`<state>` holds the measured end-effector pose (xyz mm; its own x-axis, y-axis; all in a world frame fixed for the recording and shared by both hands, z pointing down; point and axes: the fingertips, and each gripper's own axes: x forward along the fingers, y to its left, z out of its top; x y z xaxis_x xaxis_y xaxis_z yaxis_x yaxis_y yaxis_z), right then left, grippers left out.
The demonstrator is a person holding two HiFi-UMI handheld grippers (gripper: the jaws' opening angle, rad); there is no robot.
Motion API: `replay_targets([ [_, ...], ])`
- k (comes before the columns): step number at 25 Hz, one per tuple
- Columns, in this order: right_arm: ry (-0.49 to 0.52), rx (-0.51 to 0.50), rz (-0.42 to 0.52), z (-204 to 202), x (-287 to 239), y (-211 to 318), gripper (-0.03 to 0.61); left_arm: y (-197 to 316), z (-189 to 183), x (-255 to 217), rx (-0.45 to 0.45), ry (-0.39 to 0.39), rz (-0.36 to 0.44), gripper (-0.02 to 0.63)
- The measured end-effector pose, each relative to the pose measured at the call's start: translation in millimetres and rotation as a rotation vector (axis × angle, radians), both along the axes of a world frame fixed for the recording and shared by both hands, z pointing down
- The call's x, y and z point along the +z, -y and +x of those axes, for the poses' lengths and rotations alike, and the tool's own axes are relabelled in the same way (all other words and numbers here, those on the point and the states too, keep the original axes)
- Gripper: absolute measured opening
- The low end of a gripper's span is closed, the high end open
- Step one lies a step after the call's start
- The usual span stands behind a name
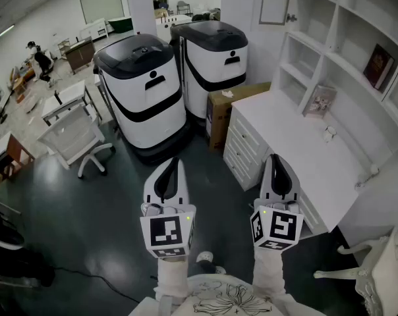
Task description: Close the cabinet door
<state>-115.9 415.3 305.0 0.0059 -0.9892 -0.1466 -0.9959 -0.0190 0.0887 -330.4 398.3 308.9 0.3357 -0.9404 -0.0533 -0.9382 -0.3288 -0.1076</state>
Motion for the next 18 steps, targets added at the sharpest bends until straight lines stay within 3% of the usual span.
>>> replay_targets([
  [18, -0.004, 0.002, 0.005, -4, 5, 45, 0.021, 50, -10, 5, 0.0, 0.006, -0.001, 0.005],
])
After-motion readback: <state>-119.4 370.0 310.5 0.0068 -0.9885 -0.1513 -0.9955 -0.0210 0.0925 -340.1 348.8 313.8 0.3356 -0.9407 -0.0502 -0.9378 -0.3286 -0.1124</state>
